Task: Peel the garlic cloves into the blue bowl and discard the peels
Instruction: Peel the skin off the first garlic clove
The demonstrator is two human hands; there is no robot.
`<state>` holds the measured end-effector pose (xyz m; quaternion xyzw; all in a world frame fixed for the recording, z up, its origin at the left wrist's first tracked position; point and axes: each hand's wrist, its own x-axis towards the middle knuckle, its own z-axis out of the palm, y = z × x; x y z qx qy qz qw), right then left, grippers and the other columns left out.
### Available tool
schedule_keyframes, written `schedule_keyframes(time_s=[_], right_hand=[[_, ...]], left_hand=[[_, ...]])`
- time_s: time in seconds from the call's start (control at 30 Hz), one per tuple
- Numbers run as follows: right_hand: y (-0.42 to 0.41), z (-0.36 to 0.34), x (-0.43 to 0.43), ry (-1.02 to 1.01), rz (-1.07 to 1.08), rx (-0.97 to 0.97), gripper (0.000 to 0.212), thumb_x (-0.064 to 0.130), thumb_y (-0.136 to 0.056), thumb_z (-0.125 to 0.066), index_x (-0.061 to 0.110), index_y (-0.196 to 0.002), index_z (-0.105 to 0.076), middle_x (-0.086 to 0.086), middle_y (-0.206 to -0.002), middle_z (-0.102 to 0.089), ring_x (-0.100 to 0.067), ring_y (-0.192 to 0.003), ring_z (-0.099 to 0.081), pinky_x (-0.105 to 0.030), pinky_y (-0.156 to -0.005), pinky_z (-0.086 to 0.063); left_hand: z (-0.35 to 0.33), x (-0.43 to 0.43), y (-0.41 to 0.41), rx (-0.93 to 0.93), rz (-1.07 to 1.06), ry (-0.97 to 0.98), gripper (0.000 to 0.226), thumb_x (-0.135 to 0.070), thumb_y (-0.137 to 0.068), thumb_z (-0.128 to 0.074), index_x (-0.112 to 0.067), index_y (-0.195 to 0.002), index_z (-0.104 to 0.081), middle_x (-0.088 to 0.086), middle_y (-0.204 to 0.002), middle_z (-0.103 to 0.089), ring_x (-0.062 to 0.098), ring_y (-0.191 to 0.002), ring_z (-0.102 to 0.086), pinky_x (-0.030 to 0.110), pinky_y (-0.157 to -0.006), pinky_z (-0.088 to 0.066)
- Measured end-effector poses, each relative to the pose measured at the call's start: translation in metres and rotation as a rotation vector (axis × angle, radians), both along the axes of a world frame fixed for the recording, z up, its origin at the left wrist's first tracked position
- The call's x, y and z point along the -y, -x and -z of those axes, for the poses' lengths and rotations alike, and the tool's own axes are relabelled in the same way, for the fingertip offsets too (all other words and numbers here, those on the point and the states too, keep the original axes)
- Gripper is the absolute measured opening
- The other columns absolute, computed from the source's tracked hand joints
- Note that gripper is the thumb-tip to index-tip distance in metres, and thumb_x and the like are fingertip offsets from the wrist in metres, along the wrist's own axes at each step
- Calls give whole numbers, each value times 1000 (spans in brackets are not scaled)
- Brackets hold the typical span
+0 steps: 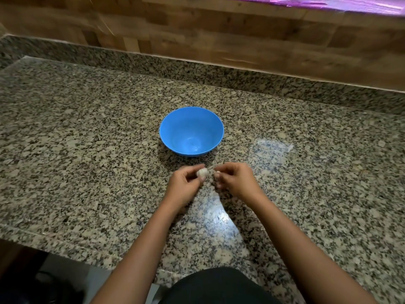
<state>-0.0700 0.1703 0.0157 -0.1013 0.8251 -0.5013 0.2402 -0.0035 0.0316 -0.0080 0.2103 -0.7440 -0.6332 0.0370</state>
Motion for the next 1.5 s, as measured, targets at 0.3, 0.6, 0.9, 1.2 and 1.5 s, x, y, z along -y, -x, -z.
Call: schedule_keyframes(time_s=[0.3, 0.6, 0.9, 1.2, 1.5], right_hand=[[-1, -3, -37, 164, 124, 336, 6, -3, -81, -61, -1, -85, -66, -14, -75, -68, -17, -59, -60, -22, -55, -56], [1, 0, -57, -77, 117, 278, 9, 1, -73, -73, -2, -76, -65, -13, -68, -67, -16, -53, -60, -26, -56, -55], [21, -2, -39, -419, -3, 252, 16, 7, -73, -75, 0, -82, -65, -13, -86, -68, -23, -83, -65, -36, -78, -56], [1, -8, -55, -227, 29, 268, 6, 5, -81, -66, 0, -84, -64, -13, -84, -69, -18, -71, -65, -31, -70, -58], [-52, 6, -67, 834, 435, 747, 19, -2, -77, -57, -5, -95, -62, -13, -83, -67, -15, -71, -64, -20, -65, -57]], left_hand=[[5, -10, -17, -16, 33, 750, 48, -18, -93, -56, -13, -139, -43, 11, -145, -37, 25, -135, -29, 39, -112, -27], [33, -52, -17, -87, 478, 1028, 58, -48, -99, -25, -20, -149, -19, -4, -157, -15, 10, -145, -5, 22, -110, 7], [37, -52, -16, -103, 475, 1047, 72, -53, -89, -7, -17, -146, -31, -1, -154, -28, 13, -144, -16, 26, -111, 1], [31, -50, -16, -199, 346, 753, 41, -38, -97, -41, -18, -130, -54, -4, -137, -51, 6, -133, -36, 19, -109, -19], [-9, -74, -18, -114, 92, -313, 4, -1, -82, -65, -5, -83, -66, 1, -77, -68, 6, -72, -65, 16, -64, -52]])
